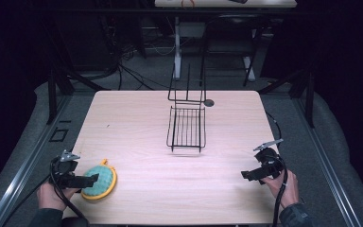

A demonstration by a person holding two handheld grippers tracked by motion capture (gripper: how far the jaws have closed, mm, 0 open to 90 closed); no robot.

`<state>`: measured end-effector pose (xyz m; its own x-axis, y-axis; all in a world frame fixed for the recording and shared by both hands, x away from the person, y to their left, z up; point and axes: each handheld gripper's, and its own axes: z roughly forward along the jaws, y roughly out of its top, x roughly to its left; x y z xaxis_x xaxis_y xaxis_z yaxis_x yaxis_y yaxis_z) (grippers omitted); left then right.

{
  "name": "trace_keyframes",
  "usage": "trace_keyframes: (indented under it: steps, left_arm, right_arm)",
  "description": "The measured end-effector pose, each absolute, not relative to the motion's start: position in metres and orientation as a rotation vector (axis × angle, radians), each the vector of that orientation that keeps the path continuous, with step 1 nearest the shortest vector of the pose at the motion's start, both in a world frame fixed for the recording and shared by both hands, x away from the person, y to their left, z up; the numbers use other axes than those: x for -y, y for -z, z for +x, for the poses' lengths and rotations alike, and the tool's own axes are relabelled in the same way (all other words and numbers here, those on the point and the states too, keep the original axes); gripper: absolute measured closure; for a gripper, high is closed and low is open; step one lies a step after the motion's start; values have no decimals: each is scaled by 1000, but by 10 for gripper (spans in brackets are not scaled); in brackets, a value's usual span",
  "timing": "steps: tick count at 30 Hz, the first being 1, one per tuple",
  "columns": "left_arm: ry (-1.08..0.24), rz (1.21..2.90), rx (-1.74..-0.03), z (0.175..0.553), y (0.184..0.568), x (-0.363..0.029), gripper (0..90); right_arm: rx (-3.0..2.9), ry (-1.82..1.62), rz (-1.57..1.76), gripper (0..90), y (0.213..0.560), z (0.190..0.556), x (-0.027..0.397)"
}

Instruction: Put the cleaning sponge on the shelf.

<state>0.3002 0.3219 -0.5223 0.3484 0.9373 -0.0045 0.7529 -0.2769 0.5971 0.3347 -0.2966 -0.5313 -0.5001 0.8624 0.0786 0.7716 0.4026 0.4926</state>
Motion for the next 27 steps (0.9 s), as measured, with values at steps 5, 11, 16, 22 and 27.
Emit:
trace_keyframes:
  steps: [5, 11, 16, 22, 27]
  left_arm:
    - [-457, 2103, -1472, 303, 525, -328, 3]
    - [-441, 2091, -1490, 308, 530, -336, 9]
    - [-424, 2071, -1512, 314, 534, -344, 42]
    - [-389, 2079, -1526, 320, 541, -344, 101]
    - [-367, 2087, -1537, 323, 545, -344, 161]
  right_arm:
    - [-2474, -714, 1445, 30, 532, 335, 295]
    - [-2484, -708, 1437, 34, 533, 336, 295]
    - [-2496, -703, 1422, 42, 532, 335, 293]
    - [-2511, -686, 1406, 46, 534, 337, 291]
    - [-2496, -703, 1416, 47, 534, 336, 291]
